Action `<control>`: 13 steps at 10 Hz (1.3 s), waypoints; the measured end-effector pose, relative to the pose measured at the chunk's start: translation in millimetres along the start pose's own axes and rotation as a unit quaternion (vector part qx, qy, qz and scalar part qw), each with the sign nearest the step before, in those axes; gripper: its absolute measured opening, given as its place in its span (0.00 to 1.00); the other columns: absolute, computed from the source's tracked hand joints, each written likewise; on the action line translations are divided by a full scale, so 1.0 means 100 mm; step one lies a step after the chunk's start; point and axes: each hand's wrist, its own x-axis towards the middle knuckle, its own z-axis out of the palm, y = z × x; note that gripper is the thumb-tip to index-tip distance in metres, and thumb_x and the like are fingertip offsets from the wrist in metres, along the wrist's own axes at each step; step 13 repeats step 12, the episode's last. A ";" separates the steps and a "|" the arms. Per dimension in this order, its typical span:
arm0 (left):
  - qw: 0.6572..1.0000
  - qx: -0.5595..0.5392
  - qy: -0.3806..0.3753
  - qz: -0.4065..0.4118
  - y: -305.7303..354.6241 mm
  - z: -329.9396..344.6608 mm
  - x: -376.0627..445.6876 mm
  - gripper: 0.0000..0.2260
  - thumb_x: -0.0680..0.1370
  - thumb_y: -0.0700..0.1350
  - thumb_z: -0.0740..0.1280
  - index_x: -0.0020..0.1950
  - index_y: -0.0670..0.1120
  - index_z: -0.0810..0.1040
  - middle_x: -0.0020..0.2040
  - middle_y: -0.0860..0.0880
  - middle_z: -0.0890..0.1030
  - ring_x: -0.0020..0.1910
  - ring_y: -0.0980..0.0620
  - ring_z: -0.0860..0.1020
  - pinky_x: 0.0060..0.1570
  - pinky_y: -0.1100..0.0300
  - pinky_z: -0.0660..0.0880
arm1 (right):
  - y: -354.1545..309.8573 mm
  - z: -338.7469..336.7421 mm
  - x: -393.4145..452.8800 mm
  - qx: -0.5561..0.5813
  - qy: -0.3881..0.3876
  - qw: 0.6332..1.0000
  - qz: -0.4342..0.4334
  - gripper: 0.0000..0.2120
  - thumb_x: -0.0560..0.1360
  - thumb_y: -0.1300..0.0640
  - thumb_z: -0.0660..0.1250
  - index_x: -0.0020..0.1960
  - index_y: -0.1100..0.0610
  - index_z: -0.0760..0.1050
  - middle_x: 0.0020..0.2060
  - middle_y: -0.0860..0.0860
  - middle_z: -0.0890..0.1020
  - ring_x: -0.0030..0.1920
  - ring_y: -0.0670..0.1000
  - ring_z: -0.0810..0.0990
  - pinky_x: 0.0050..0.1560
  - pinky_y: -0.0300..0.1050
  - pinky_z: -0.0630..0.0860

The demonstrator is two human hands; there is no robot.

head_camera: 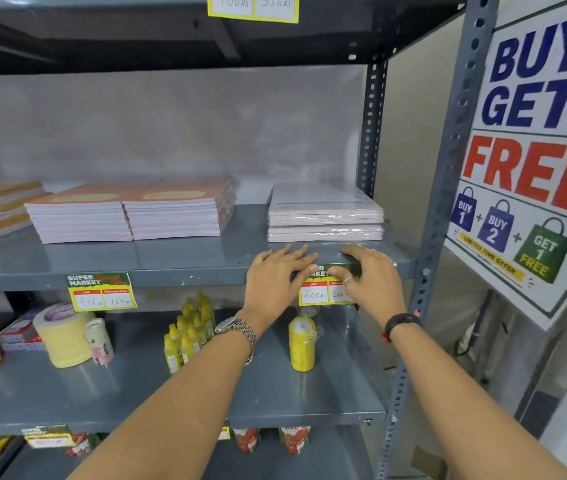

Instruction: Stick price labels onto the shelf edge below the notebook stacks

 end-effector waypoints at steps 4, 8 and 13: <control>0.989 -0.141 -0.022 -0.023 -0.01 -0.14 0.02 0.13 0.77 0.53 0.65 0.60 0.52 0.80 0.64 0.53 0.78 0.68 0.54 0.71 0.68 0.49 0.66 | 0.10 -0.27 0.07 0.033 -0.129 0.991 0.002 0.20 0.75 0.58 0.67 0.67 0.53 0.72 0.69 0.51 0.73 0.71 0.51 0.67 0.70 0.46 0.64; 0.986 -0.159 0.020 -0.053 0.01 -0.09 0.03 0.12 0.75 0.55 0.67 0.55 0.54 0.82 0.58 0.55 0.82 0.64 0.56 0.75 0.65 0.48 0.70 | -0.07 0.02 -0.02 0.024 0.030 0.998 0.055 0.26 0.66 0.42 0.73 0.59 0.53 0.78 0.58 0.52 0.82 0.60 0.55 0.78 0.60 0.51 0.74; 0.983 -0.163 -0.029 -0.080 0.16 -0.29 0.00 0.18 0.77 0.57 0.63 0.64 0.52 0.76 0.68 0.48 0.75 0.72 0.49 0.66 0.72 0.44 0.58 | -0.35 -0.34 -0.10 0.013 -0.057 0.997 0.048 0.34 0.69 0.38 0.68 0.67 0.58 0.68 0.63 0.58 0.78 0.63 0.60 0.74 0.61 0.55 0.74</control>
